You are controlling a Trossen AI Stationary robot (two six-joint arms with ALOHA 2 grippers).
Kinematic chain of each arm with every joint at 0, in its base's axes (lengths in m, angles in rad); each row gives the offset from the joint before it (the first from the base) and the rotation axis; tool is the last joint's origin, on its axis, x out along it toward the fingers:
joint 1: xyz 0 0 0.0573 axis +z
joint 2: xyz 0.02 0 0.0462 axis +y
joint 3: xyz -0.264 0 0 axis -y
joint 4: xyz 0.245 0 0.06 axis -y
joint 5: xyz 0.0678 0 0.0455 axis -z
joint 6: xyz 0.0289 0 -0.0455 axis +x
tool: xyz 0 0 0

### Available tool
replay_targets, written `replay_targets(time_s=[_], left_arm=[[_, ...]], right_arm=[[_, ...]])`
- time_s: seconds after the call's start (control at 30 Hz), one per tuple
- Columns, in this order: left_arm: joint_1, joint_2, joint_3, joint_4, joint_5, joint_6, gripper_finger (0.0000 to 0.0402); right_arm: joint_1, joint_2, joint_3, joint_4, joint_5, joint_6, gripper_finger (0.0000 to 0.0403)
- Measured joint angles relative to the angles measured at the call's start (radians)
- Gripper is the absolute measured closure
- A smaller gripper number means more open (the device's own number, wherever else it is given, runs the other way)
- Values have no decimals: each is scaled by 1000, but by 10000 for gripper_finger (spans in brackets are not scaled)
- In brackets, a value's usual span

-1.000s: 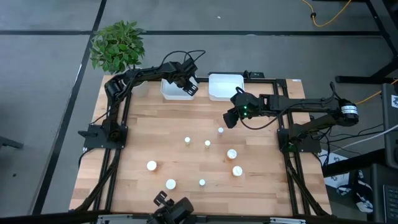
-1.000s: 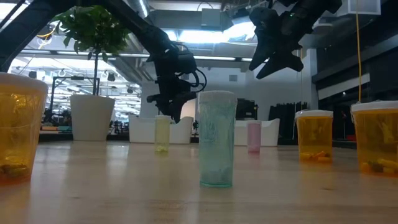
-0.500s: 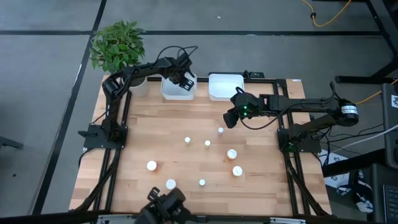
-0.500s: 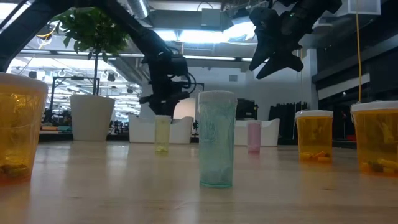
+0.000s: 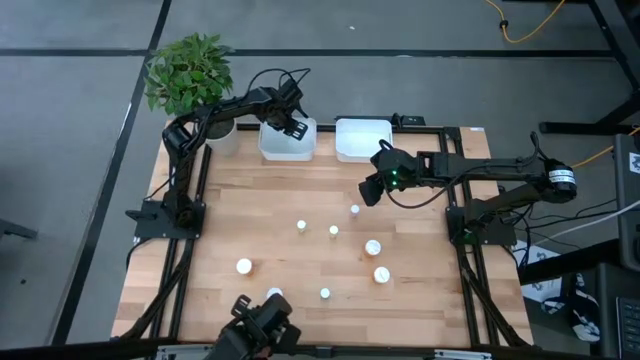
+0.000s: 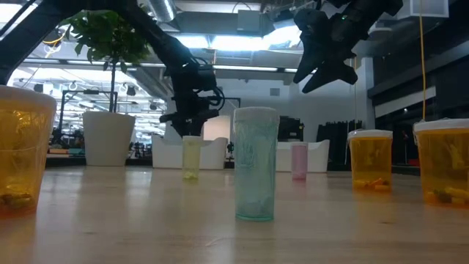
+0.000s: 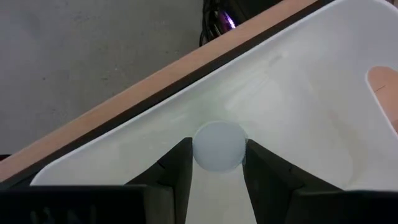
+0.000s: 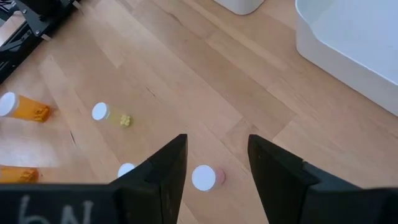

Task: Pick and place medicine bottles into bin by pill shape (circle, oval)
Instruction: Put the top blue tablet bottle into the left white bin

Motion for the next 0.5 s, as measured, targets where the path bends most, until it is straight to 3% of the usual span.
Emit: replay_targets(time_s=[0.3,0.5], left_arm=[[-1,0,0,-5,0,-1,278],[-1,0,0,-7,-18,-1,242]], right_arm=[[0,0,0,0,0,0,231],[0,0,0,0,0,0,231]])
